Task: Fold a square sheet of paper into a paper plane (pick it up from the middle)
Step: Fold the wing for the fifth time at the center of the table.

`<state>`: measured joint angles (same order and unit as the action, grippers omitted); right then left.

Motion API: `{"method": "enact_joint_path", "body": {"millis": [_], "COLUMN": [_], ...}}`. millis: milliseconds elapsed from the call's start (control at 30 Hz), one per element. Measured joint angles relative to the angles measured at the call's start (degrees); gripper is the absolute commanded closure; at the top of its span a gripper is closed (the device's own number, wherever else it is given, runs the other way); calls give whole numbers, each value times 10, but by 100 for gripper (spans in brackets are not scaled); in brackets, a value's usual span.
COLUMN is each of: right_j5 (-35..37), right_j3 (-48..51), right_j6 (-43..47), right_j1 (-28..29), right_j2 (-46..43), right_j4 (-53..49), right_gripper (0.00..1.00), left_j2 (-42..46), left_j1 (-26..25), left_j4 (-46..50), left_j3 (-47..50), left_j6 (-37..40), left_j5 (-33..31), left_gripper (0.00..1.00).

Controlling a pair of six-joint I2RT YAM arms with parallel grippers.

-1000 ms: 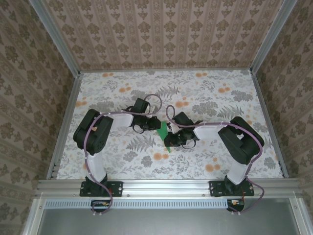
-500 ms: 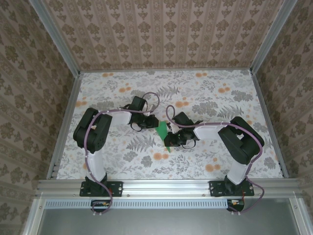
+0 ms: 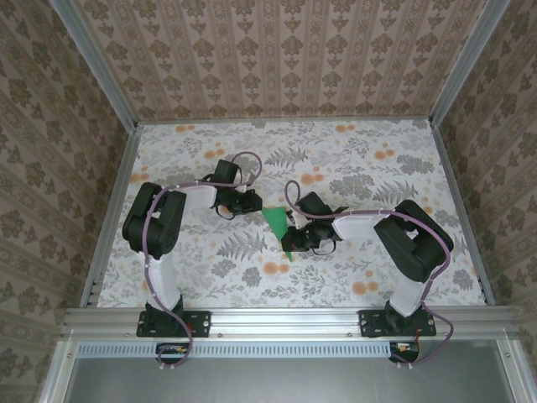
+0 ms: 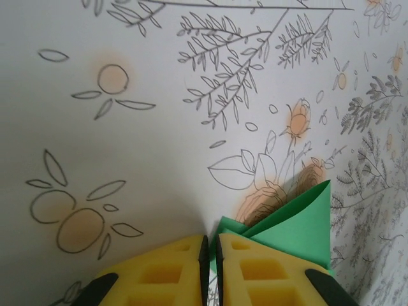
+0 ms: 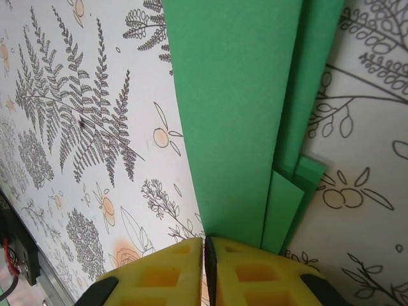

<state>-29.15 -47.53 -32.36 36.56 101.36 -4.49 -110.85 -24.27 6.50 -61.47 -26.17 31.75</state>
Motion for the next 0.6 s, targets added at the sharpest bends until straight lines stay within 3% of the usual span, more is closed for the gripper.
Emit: {"method": "enact_joint_path", "body": {"millis": [100,300,433,600], "right_j5": [0,16,60,141], "right_j3": [-4,-5,-14,-8], "right_j6": [-3,-19,-27,-36], "right_j1": [0,1,-1,-26], "right_j2": [-2,-48,-119,-203], "right_j4": [-5,-47,-66,-78], "right_gripper": [82,55,40,31], "left_j2": [0,14,56,146], "left_j1": [0,5,9,-19], "left_j4": [12,40,74,119], "left_j3": [-10,-23,-19,2], "left_j6": [1,-12,-31,-62], "left_j5": [-15,-73,-129,-200], "left_gripper": [80,68,60,52]}}
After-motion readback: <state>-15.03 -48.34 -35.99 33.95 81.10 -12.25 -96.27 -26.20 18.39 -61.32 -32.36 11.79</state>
